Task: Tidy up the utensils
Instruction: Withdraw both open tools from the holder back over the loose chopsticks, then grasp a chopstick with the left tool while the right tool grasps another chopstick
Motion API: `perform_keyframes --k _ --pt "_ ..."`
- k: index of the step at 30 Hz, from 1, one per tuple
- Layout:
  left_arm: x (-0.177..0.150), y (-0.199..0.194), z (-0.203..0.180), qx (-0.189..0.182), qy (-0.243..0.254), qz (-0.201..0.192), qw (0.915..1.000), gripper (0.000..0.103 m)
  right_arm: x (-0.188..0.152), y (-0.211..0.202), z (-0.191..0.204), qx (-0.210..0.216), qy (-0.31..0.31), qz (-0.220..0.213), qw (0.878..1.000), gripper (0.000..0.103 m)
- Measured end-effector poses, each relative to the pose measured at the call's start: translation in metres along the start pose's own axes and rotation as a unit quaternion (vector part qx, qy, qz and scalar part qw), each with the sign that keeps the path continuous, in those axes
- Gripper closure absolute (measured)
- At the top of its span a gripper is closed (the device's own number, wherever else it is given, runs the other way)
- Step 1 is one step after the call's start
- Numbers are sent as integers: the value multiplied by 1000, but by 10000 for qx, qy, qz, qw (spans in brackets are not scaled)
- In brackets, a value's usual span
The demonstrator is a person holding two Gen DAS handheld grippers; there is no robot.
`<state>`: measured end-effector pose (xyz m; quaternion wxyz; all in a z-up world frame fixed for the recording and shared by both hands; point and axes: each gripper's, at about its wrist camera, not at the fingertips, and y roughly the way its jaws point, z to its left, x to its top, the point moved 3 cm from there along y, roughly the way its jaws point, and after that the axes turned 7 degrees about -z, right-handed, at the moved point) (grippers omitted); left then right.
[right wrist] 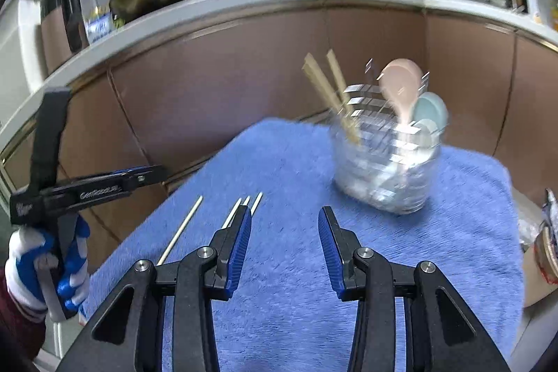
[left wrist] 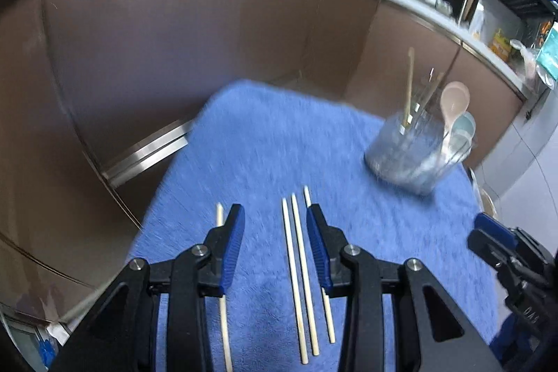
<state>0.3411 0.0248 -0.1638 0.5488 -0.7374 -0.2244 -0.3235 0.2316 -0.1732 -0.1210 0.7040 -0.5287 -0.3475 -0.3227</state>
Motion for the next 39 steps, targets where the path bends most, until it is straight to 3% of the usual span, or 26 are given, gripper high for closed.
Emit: perform_keyframes --k 7,11,16,39 --pt "-10 66 6 -223 -7 1006 9947 69 -10 49 6 199 -91 694 9973 63" --pt "-12 87 3 -234 93 1277 9915 69 -14 71 3 275 -86 983 9947 63" --pt "-16 110 2 -145 210 1597 9868 80 -17 90 0 313 -87 1198 9923 63" --pt "-11 137 -14 -215 507 1934 9796 82 -20 130 -1 329 -123 1511 9879 63"
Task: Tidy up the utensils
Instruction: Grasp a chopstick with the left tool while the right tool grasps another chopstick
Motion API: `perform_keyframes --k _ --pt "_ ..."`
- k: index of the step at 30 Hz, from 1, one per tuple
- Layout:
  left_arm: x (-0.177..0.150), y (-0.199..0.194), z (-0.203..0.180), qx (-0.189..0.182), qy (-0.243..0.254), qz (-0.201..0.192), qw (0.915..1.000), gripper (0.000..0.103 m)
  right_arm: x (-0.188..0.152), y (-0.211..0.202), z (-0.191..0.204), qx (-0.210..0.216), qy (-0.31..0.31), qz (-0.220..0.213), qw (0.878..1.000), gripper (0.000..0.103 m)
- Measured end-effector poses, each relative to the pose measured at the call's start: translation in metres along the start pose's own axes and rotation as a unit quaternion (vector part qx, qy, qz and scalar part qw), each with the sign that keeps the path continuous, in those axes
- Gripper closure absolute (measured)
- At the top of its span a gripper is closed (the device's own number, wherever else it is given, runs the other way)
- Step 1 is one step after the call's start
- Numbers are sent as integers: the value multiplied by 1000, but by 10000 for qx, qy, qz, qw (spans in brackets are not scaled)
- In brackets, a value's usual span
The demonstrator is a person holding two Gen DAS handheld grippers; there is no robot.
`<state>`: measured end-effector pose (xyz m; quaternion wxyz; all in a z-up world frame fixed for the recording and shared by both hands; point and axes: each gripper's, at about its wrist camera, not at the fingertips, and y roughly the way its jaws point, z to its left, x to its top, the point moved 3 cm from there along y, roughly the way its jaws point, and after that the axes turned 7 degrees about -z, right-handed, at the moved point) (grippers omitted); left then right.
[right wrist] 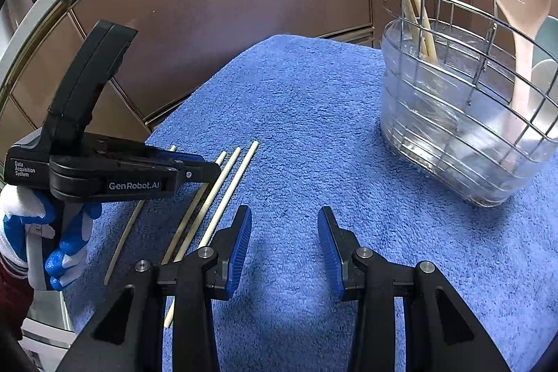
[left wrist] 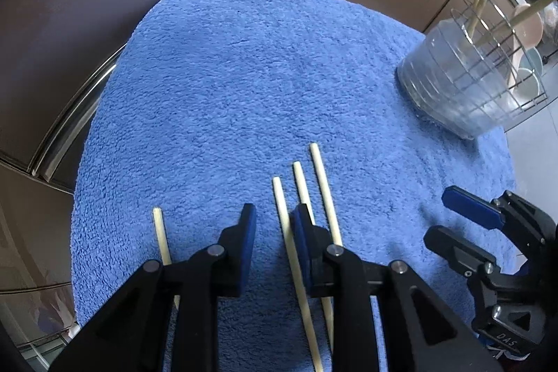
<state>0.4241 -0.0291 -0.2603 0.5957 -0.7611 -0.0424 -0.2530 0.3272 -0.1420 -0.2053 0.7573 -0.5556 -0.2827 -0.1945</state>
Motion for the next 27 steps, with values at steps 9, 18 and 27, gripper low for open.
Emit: perform_keyframes --k 9,18,27 --pt "4 4 8 71 2 168 9998 98 13 26 16 166 -123 263 9994 72" --pt "0 3 36 -401 -386 139 9984 98 44 83 42 313 -115 1002 9944 79" --pt "-7 -2 45 -736 -758 -32 9944 98 56 130 70 -274 -630 1550 9855 89"
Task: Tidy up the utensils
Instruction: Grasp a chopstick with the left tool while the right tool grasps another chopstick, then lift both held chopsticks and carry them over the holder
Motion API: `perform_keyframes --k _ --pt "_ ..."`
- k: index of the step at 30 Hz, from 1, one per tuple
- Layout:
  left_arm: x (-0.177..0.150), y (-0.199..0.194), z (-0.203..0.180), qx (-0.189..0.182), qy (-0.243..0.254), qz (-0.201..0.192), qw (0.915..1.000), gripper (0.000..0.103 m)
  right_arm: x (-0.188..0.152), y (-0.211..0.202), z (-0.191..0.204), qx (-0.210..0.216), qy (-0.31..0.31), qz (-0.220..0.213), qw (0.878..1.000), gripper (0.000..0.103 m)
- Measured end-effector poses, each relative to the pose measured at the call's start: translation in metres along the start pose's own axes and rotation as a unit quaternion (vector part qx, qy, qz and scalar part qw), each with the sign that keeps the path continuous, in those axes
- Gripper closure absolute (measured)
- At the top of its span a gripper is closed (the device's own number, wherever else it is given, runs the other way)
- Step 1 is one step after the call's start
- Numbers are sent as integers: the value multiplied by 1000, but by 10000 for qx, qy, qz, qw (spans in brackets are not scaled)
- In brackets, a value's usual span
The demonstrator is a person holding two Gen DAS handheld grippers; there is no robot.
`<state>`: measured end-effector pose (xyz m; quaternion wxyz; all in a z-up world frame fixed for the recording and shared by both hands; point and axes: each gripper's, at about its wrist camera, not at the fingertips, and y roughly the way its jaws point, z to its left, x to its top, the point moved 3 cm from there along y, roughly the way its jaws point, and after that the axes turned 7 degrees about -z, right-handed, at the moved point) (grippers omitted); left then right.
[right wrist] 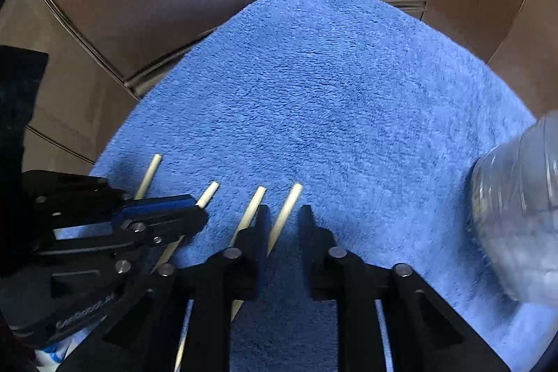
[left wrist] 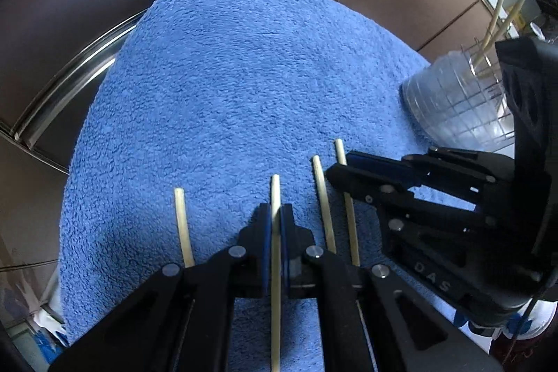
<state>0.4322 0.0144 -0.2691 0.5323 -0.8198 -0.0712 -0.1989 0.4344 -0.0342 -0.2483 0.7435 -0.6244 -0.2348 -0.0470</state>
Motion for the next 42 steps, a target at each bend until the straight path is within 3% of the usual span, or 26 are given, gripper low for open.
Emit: perform_keyframes --k 6,9,16,29,42 --pt "-11 -11 -2 -33 -61 -172 9998 99 -9 -4 1 -15 33 2 10000 98" --pt "-14 -24 -8 -22 -3 -453 9990 99 -21 -16 -2 69 100 -109 9999 98" --pt "-31 -83 -40 315 411 -1302 9901 99 -50 -75 -7 292 184 -852 9958 98" --pt "-80 -176 -119 977 1322 -2683 9492 99 -114 -204 -25 256 368 -2281 9726 98" --pt "-123 -236 -170 1143 1711 -3467 9151 99 -156 -284 -16 137 442 -3225 9454 98"
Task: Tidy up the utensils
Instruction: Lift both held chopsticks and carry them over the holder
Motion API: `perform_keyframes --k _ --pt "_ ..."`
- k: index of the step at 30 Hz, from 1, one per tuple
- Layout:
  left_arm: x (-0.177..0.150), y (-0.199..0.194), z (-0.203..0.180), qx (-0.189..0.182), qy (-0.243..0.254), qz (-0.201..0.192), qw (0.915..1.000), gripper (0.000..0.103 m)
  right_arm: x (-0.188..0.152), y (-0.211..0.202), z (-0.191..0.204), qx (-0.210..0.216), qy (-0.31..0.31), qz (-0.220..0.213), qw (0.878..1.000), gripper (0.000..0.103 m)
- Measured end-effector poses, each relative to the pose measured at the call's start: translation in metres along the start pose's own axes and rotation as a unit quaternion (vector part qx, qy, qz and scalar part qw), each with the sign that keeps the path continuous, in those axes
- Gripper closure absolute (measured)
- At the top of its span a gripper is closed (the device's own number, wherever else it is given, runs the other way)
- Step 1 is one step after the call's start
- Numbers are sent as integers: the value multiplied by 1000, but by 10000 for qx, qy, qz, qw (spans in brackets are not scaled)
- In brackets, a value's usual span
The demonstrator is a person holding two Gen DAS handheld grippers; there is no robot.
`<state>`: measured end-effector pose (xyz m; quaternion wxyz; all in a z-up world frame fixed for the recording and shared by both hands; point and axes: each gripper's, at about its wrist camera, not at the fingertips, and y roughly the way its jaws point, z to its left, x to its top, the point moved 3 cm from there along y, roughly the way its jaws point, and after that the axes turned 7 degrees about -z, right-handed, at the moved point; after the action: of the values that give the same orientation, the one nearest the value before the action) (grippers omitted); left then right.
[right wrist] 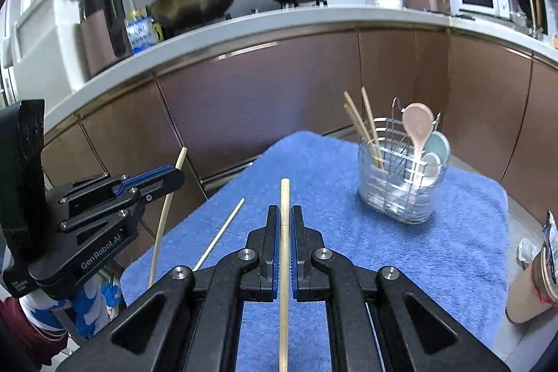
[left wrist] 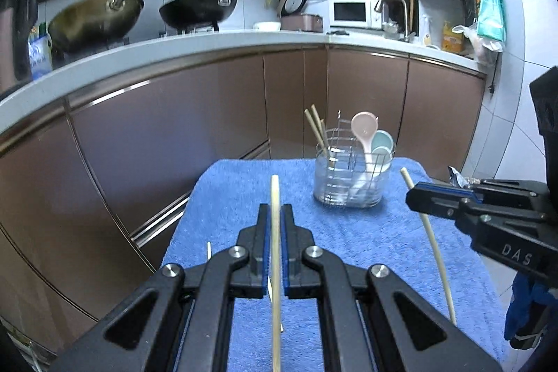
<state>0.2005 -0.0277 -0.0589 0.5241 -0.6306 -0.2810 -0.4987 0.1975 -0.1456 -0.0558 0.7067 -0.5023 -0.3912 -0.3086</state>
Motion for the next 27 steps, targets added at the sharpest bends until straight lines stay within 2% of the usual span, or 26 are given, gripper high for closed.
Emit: perform_keyframes --k 7,11,27 --pt "11 -13 -15 52 141 -284 9995 99 12 -42 0 -30 9 -458 9989 98" --pt "18 -12 -24 48 208 -393 9990 99 18 -52 -7 -33 60 -666 9978 98" --pt "33 25 -57 -150 507 -458 9976 99 42 -60 -48 -102 268 -1170 9927 98"
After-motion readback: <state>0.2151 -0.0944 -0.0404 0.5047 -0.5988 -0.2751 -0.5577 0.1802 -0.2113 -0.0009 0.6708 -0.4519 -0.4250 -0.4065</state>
